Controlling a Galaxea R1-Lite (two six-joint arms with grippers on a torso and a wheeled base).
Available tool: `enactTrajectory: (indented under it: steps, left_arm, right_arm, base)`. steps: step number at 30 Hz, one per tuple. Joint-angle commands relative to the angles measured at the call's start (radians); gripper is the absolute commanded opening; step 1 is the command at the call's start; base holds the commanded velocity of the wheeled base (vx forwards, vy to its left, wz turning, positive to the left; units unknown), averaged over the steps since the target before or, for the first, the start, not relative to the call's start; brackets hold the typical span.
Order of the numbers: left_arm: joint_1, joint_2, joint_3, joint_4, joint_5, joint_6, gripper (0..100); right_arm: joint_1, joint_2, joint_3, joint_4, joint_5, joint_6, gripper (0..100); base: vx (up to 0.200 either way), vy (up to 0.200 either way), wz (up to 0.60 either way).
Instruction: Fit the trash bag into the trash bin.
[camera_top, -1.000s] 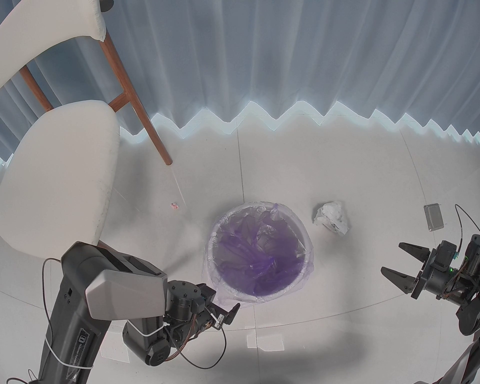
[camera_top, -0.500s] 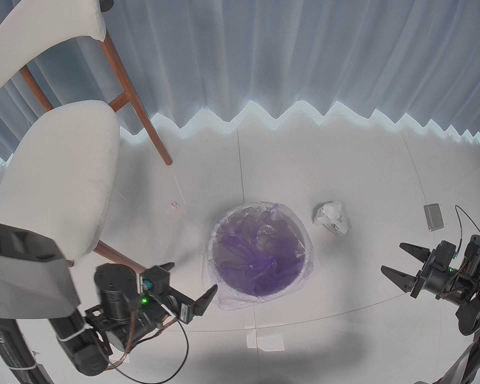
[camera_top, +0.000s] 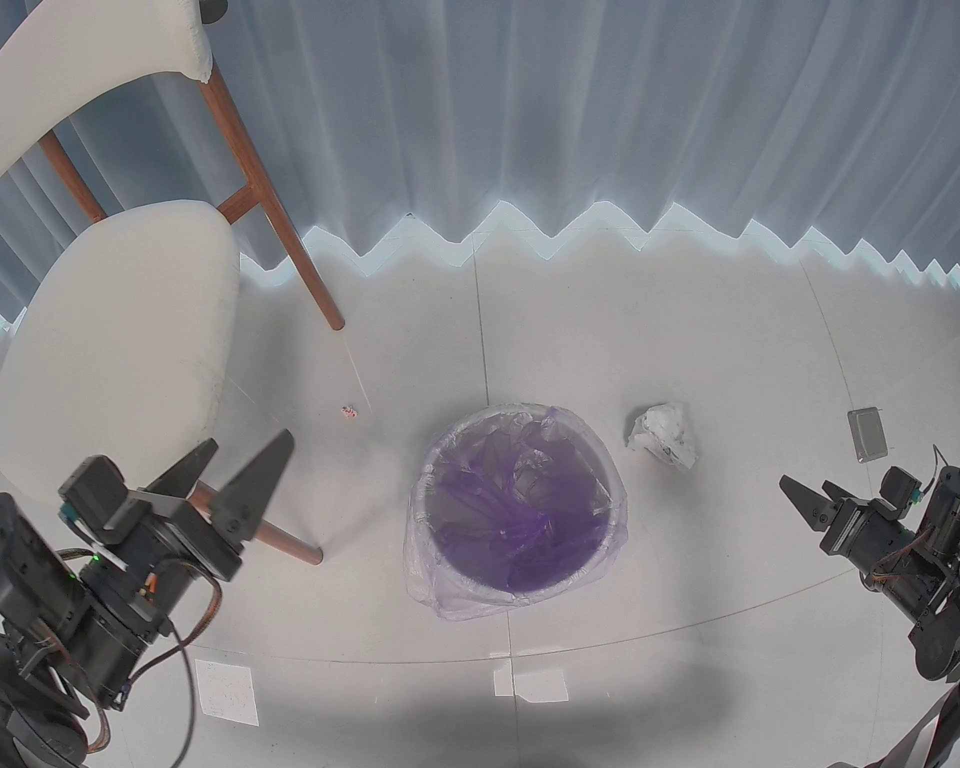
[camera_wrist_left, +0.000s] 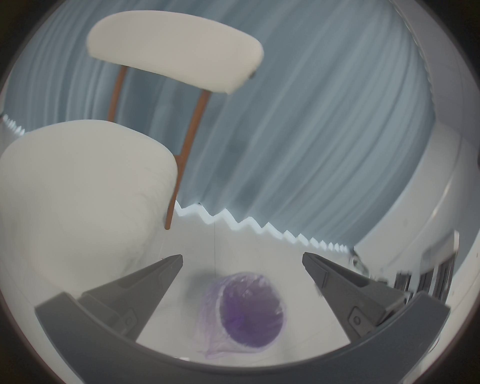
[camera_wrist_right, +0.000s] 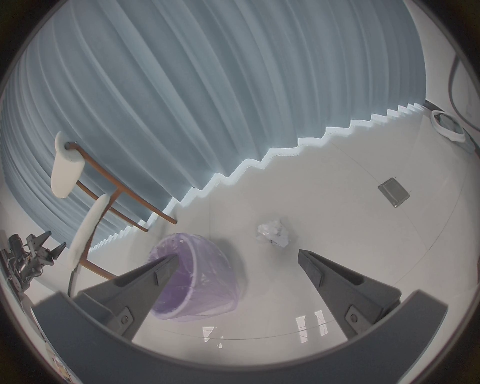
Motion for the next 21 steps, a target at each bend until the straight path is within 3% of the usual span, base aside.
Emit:
enactTrajectory:
  steps: [1,5,10,13,14,15,21]
  left_arm:
    - [0.009,-0.195,0.006,0.024,0.058,-0.104,100]
    - [0.101,-0.215,0.004,0.03,0.049,-0.121,100]
    - [0.121,-0.25,0.0,0.041,-0.013,-0.182,100]
    - [0.161,-0.289,-0.007,0.127,-0.131,-0.181,100]
    - [0.162,-0.292,-0.008,0.131,-0.135,-0.181,100]
    - [0.193,-0.341,-0.028,0.214,-0.204,-0.182,100]
    - [0.276,-0.447,-0.074,0.432,-0.329,-0.181,100]
  right_arm:
    - [0.06,-0.17,0.016,0.129,-0.01,-0.003,100]
    - [0.058,-0.276,0.018,0.3,-0.01,-0.067,100]
    - [0.066,-0.404,0.015,0.459,-0.005,-0.063,100]
    - [0.064,-0.451,-0.011,0.588,-0.004,-0.061,100]
    - [0.064,-0.453,-0.013,0.593,-0.004,-0.061,100]
    - [0.061,-0.454,-0.047,0.64,-0.004,-0.061,100]
    - [0.063,-0.41,-0.15,0.801,-0.005,-0.081,100]
  base:
    - [0.0,0.0,0.0]
    - [0.0,0.0,0.0]
    - [0.0,0.0,0.0]
    - [0.0,0.0,0.0]
    - [0.0,0.0,0.0]
    - [0.0,0.0,0.0]
    - [0.0,0.0,0.0]
